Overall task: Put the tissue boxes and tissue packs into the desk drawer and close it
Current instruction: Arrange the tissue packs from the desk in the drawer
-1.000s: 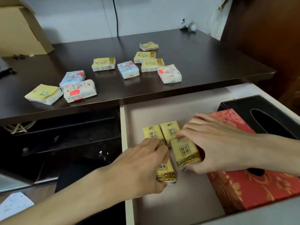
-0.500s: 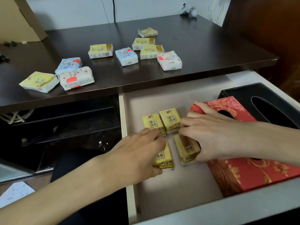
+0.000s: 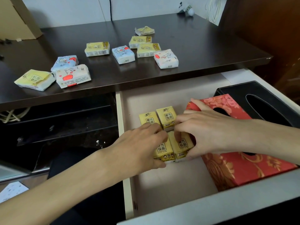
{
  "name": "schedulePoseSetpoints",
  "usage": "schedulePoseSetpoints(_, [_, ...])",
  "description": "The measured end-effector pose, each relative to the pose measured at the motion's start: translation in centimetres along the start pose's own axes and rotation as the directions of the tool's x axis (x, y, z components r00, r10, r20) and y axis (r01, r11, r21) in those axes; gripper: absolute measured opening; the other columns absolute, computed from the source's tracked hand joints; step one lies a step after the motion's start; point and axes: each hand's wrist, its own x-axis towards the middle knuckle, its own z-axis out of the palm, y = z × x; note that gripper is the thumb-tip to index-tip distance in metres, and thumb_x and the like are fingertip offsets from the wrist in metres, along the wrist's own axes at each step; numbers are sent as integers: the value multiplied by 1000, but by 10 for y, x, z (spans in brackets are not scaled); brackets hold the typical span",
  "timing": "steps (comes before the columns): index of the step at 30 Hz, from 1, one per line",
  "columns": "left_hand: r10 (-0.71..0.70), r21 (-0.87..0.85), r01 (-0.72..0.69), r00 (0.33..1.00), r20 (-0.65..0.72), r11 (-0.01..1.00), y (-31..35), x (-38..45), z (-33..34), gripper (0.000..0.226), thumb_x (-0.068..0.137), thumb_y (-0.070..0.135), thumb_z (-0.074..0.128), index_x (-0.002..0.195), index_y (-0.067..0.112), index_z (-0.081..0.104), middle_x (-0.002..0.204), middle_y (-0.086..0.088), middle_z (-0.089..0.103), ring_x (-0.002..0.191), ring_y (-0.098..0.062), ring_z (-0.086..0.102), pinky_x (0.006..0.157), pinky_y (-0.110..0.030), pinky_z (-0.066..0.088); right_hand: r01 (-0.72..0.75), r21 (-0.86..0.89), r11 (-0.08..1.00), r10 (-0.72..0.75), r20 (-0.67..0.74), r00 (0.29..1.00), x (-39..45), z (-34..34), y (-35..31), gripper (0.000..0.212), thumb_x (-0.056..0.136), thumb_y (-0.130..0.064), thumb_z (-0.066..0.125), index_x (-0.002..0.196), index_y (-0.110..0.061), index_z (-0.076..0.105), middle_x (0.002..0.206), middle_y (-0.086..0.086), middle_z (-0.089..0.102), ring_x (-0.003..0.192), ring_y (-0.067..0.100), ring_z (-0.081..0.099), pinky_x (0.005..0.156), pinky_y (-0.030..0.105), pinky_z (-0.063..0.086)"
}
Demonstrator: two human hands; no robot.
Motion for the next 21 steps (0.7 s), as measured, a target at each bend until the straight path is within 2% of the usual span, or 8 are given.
schedulePoseSetpoints(3, [-29,-78,24,998,-59,997,-9,-2,-15,58,77,70,54,122,33,53,119,13,48,112,-10,46,86,-39,50,14,137,990,-1,-97,995,1,-13,9,51,79,-80,45,99,-37,64,103,-18,55,107,5,51,124,48,11])
schedulePoseSetpoints(4, [-45,-107,35,994,-99,994,-16,-2,-21,53,79,67,54,120,34,54,117,14,50,111,-10,48,86,-40,50,23,194,981,6,-151,989,5,-18,14,44,84,-75,43,96,-37,64,101,-19,57,106,6,53,122,46,18])
schedulePoseSetpoints(6, [-86,-129,67,986,-146,989,-31,4,-31,40,85,57,58,118,34,56,115,13,53,110,-11,52,87,-41,50,45,279,959,23,-236,972,16,-24,24,26,93,-59,51,98,-38,66,100,-19,60,106,11,57,109,43,38])
schedulePoseSetpoints(7, [-104,-121,87,984,-144,989,-38,9,-35,34,87,51,59,116,33,57,113,12,54,110,-12,52,87,-41,49,39,287,957,32,-239,971,25,-26,28,20,95,-50,56,102,-36,68,103,-16,63,108,14,58,102,43,43])
schedulePoseSetpoints(9, [-129,-78,121,986,-102,990,-49,23,-40,27,89,44,60,113,31,59,110,10,55,109,-14,53,86,-37,48,-2,217,976,45,-190,981,42,-26,34,23,97,-43,60,116,-33,68,117,-10,66,116,20,57,100,44,45])
schedulePoseSetpoints(12, [-177,-6,177,984,10,984,-55,42,-39,26,87,49,61,106,31,60,99,10,55,97,-16,56,74,-31,41,-59,143,988,67,-52,996,62,-21,35,42,95,-47,59,133,-31,59,131,-6,63,123,25,58,103,45,46])
schedulePoseSetpoints(16, [-193,18,192,977,90,981,-55,52,-30,30,83,54,64,102,32,58,91,8,53,83,-17,49,70,-32,41,-39,108,993,38,11,999,70,-15,35,30,92,-50,62,113,-29,64,105,-7,67,105,24,64,99,40,45])
schedulePoseSetpoints(21, [-160,-64,165,984,77,984,-53,52,-22,28,84,49,67,103,31,56,99,9,58,86,-17,55,75,-36,49,-71,107,992,68,36,997,63,-19,35,35,87,-53,65,113,-29,65,106,-4,70,102,25,63,100,46,46])
